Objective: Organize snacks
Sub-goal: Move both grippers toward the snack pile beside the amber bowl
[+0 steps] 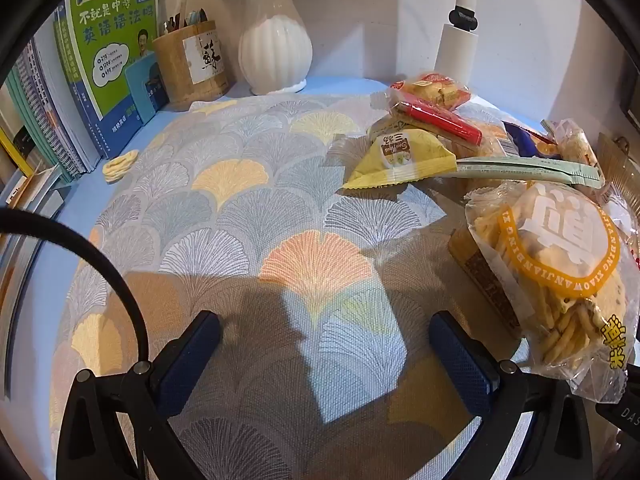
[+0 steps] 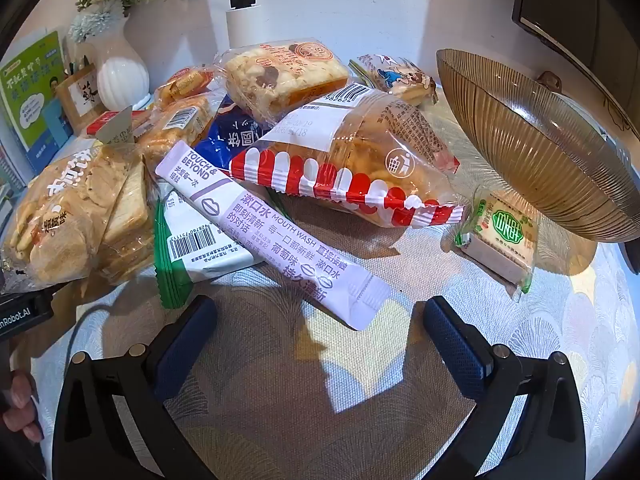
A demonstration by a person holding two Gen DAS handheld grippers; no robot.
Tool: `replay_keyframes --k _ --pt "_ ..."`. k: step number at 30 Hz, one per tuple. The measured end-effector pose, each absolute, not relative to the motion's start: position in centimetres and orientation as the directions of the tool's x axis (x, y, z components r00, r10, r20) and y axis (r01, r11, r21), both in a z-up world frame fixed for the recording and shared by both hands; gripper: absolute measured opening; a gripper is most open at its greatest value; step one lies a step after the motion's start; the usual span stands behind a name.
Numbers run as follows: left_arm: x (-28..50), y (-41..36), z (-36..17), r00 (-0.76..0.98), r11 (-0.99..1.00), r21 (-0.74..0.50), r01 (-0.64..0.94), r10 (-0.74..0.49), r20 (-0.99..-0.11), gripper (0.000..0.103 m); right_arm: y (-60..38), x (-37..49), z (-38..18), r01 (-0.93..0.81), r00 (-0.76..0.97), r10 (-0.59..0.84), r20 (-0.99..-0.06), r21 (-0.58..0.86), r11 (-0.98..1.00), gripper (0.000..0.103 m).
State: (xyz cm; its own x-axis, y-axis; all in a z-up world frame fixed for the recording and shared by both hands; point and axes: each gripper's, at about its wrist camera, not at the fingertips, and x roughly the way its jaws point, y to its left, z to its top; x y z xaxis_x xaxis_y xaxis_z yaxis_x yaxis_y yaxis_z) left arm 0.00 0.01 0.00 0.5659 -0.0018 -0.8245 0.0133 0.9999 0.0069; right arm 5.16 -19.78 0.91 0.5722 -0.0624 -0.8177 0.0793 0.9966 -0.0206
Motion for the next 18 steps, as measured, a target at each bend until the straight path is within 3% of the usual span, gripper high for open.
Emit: replay_keyframes --k 8,12,18 --pt "-0.2 -0.2 0.1 0.527 0.999 0.02 0.034 -0.001 -0.85 0.103 -19.7 5.5 1.3 0.099 0.446 -0.055 -0.893 -0.011 0.995 0.103" --pt "-0.8 0.3 0.4 0.459 0.995 0.005 0.1 -0.041 -0.888 0.103 -20.3 5.3 1.4 0.063 0.369 -0.015 -0.929 0.009 0.998 0.103" --pt "-3.5 1.4 1.3 0.407 0.998 -0.026 0.062 -0.049 -0.912 0.103 -20.1 1.6 1.3 -0.013 0.309 0.0 -0.951 -0.004 1.0 0.103"
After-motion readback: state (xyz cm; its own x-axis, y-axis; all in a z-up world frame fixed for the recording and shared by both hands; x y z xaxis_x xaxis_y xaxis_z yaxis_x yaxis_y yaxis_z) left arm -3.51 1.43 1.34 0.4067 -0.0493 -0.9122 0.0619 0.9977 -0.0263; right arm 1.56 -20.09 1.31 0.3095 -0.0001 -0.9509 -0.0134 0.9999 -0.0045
